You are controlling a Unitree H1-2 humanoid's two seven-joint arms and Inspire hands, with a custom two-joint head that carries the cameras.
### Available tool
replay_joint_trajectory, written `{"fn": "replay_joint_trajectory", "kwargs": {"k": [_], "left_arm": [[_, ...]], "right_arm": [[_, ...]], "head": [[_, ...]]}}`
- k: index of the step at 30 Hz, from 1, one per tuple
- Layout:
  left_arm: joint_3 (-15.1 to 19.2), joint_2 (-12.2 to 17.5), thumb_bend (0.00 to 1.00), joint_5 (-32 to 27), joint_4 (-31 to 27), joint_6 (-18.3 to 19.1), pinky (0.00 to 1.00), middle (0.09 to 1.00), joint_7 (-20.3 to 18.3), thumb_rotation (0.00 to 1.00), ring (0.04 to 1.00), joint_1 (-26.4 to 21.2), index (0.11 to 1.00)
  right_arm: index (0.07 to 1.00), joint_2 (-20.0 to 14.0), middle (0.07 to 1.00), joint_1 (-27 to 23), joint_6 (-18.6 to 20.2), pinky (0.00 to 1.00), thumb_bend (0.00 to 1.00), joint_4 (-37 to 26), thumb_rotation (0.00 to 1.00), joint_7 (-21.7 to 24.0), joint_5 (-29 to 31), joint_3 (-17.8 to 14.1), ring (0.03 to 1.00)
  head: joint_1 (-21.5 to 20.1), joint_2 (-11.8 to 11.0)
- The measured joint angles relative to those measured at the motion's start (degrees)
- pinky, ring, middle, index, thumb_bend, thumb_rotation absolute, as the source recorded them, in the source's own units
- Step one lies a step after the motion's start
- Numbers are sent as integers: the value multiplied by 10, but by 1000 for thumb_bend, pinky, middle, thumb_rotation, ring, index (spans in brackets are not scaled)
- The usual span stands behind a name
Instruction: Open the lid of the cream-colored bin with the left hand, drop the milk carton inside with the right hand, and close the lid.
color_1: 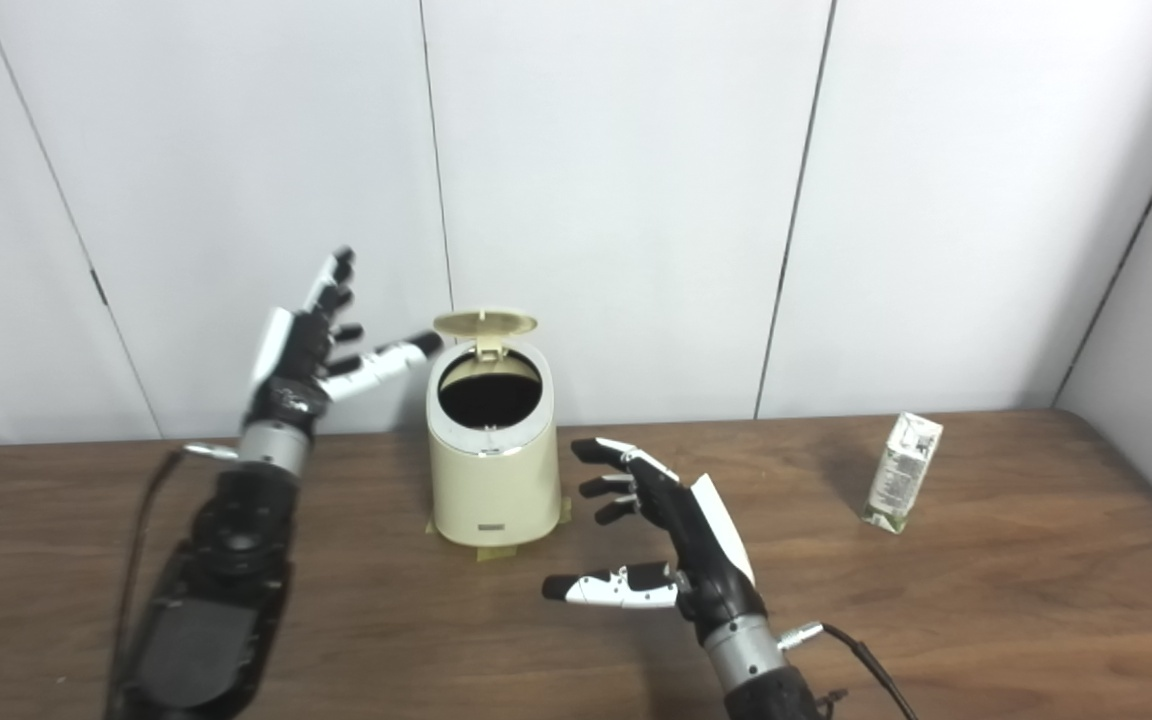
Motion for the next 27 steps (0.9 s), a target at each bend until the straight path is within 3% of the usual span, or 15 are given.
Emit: {"fn": "replay_joint_trajectory", "kwargs": {"k": [4, 9, 14, 18, 22, 25, 27], "left_arm": [[13, 22, 870, -44, -65, -2, 762, 862, -34, 273, 832, 80, 919], [25, 44, 878, -78, -88, -27, 658, 779, -65, 254, 726, 165, 833], [34, 50, 847, -102, -112, -82, 640, 771, -76, 245, 719, 218, 828], [33, 48, 803, -112, -109, -112, 654, 790, -84, 219, 733, 260, 845], [37, 47, 778, -131, -92, -148, 659, 794, -92, 188, 733, 281, 846], [41, 47, 765, -132, -75, -170, 663, 787, -91, 191, 732, 286, 838], [43, 47, 750, -129, -57, -186, 644, 764, -90, 172, 705, 289, 831]], "right_arm": [[810, -5, 805, -1, -8, 571, 728, 5, 100, -5, 2, -7, 702], [817, -7, 812, -1, -10, 554, 739, 7, 143, -12, 4, -11, 687], [815, -8, 813, -3, -9, 552, 742, 6, 189, -15, 5, -14, 696], [807, -15, 797, -3, -7, 544, 737, 4, 170, -14, 10, -22, 681], [814, -26, 783, -5, 8, 552, 736, -5, 164, -2, 51, -43, 676], [820, -35, 788, -10, 16, 561, 756, -5, 217, 4, 67, -53, 685], [817, -48, 794, -17, 16, 563, 799, -1, 278, 5, 63, -55, 686]], "head": [[2, -1], [3, 1], [5, 1], [1, -1], [-23, -4], [-52, -12], [-93, -21]]}}
